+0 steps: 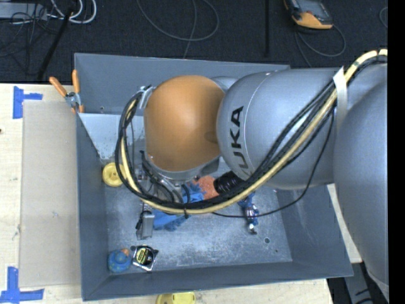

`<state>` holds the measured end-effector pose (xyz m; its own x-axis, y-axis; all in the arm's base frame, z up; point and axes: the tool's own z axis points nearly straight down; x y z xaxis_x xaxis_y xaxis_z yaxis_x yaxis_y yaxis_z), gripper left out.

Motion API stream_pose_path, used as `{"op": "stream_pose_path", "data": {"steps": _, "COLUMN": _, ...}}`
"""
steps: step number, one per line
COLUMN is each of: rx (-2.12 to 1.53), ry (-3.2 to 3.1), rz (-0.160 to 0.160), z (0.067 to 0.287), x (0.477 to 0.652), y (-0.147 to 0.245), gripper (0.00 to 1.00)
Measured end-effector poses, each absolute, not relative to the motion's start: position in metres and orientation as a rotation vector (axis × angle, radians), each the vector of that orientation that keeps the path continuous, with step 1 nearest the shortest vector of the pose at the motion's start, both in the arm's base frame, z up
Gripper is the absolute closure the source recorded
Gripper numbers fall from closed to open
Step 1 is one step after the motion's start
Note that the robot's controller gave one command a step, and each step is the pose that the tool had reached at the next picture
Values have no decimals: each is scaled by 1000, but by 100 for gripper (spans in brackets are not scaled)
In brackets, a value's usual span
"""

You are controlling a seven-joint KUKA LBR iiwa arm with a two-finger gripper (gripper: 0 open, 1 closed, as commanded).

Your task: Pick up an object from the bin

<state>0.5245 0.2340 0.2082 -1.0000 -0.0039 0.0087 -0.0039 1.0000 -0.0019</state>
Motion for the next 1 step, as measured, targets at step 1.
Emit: {"op": "stream_pose_path", "data": {"steps": 1, "rx": -2, "ry": -3140, "rz": 0, "z": 213, "x": 526, "y": 233, "gripper": 0}}
